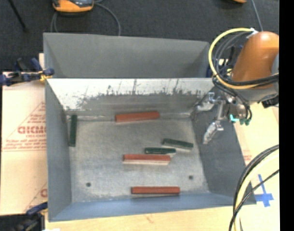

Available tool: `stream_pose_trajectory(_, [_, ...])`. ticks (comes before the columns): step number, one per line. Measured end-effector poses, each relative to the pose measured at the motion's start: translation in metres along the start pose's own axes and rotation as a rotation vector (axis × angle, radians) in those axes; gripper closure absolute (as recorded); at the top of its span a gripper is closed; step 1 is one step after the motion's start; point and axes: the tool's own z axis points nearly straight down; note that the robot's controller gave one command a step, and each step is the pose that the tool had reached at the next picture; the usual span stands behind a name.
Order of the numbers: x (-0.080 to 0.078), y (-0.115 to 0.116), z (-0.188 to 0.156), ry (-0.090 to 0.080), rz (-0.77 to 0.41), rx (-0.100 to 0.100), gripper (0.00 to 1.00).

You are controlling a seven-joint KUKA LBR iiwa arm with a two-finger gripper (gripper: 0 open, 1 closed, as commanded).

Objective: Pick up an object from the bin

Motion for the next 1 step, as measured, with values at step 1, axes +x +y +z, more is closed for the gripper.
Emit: stream_pose_trajectory(1, [-0.0020, 0.0004, -0.0041, -0.007, -0.003, 0.001, 0.00])
